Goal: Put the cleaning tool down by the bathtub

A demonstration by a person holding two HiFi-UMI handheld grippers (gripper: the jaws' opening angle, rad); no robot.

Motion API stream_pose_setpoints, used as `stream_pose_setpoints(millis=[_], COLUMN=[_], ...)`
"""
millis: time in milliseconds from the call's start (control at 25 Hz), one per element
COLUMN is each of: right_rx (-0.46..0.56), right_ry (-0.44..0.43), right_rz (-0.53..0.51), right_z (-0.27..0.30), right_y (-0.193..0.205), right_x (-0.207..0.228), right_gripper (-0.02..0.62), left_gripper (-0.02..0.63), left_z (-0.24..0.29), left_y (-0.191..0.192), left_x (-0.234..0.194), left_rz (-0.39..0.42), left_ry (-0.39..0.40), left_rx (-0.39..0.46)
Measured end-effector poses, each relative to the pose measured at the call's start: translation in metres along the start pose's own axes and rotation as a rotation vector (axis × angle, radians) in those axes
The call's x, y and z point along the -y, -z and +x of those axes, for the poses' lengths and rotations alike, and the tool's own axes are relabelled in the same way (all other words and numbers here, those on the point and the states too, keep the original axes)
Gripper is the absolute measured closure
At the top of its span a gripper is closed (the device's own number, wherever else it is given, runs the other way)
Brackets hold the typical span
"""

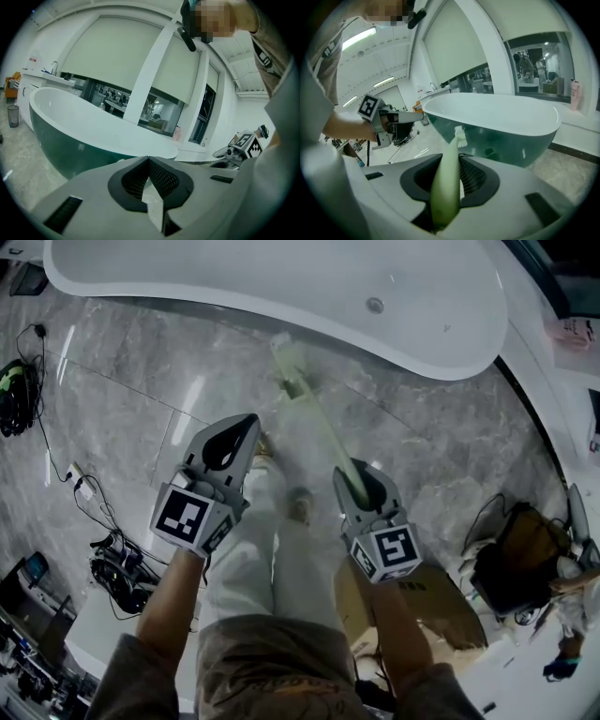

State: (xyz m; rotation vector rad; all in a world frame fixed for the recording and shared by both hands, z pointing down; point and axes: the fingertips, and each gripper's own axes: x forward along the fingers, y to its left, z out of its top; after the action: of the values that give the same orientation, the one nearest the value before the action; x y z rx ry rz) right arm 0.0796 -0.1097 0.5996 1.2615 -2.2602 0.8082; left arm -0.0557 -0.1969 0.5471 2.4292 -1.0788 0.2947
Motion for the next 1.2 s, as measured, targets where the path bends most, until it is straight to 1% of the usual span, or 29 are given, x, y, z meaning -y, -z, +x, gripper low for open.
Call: stream_pose_setpoints(millis=[320,560,760,880,1200], right_rx=[-0.118,-0.228,-0.340,-0.396,-0.521], right_ry=[0.018,0.036,0.063,0.064,0.077], right_rz=[-0.022,0.016,0.038,0.037,0.069], right_z=[0.063,0.109,0.146,0.163,0.196], right_y=[0.042,0.082,0.122,0.140,0.171], right_x=[0.028,0.047,0.069,0.076,0.091], right_gripper=[0.485,0.483,0.483,0.483,0.483], left_gripper=[0.606,0.606,0.606,0.606,0.606], left_z=[0.006,0.017,0.026,0.025,0.021], left_y=[0.006,0.008,0.016,0.023,0.037], left_x=[-0.012,-0.024,-0.032,-0.037,-0.047], left_rz=[-0.015,-0.017,-0.012,-0.019,-0.029], left_ry=[-0.002,-0.004,0.002,0.001,-0.003], left_rx=[-0.002,-0.015,-0.034,-0.046,-0.083])
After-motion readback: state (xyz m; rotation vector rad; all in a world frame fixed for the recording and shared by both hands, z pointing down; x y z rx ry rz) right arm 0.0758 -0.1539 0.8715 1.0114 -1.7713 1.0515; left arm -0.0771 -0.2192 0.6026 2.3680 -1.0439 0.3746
